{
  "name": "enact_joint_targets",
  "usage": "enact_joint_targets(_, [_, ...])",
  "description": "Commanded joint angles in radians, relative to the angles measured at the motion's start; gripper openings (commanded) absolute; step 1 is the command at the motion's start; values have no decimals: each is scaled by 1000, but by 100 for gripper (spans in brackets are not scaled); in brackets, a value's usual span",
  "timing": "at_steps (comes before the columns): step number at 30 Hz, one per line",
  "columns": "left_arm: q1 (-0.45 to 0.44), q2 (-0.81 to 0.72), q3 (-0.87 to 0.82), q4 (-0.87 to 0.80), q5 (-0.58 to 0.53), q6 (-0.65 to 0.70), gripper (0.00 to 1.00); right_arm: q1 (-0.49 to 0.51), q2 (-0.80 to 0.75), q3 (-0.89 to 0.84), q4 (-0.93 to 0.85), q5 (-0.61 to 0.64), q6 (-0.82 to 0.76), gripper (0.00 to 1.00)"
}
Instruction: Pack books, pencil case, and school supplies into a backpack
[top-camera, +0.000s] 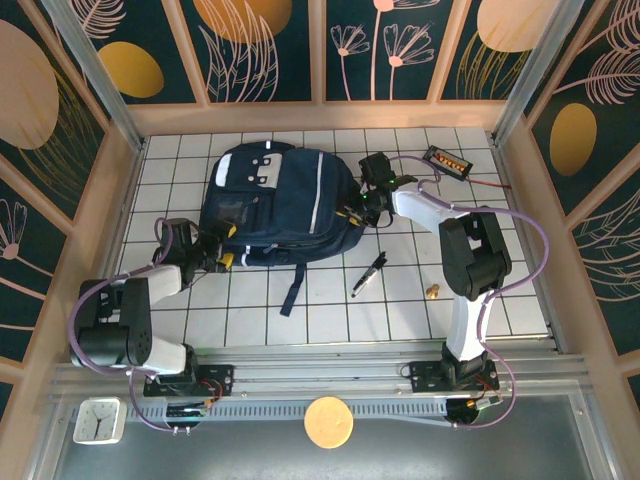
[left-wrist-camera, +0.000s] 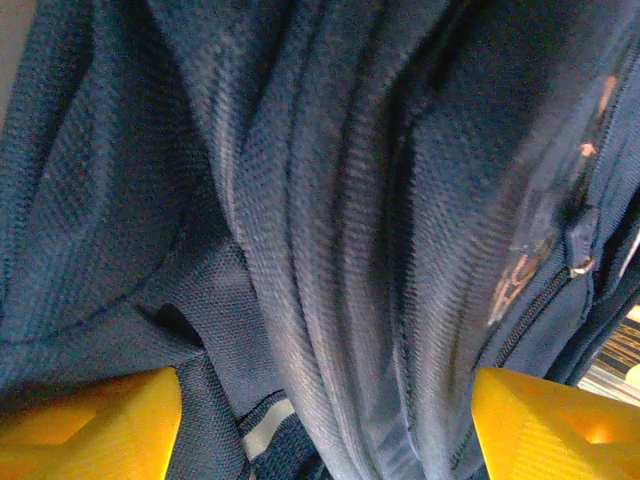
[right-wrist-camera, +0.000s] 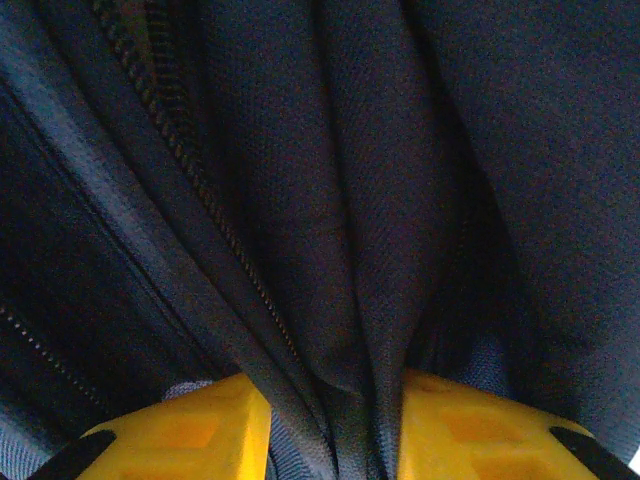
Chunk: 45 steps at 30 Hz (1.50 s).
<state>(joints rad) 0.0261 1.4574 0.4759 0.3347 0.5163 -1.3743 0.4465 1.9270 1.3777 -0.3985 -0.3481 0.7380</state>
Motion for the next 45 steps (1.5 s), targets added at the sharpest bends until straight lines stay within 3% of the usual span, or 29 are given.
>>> enact_joint_targets(1, [-3,37,41,97,13,-26,74,-2,-12,-13,-49,13,-8,36])
enact_joint_targets(7, [-3,25,89,52,28,-13,73,-3,15,15,-59,18,-12,35])
enact_joint_targets(11, [-3,45,70,105,22,-61,65,-2,30,31,-61,13,-6,35])
enact_joint_targets(16, [-4,20,110,34,24,-30,67,-2,42,39,-66,19,-11,35])
enact_joint_targets(29, [-3,194,144,106,-17,-19,64,-1,57,57,-78,20,-13,34])
enact_joint_targets(32, [-4,219,151,140,-15,-31,44,-2,56,53,-81,24,-14,34])
enact_joint_targets(36, [-4,217,167,143,-2,-31,0,-5,58,70,-87,38,-32,34])
enact_joint_targets(40, [-5,136,155,125,0,-40,0,-21,86,156,-116,42,-76,35])
enact_joint_targets(45, [-56,52,85,200,0,-151,0,3,16,262,-273,173,-116,69])
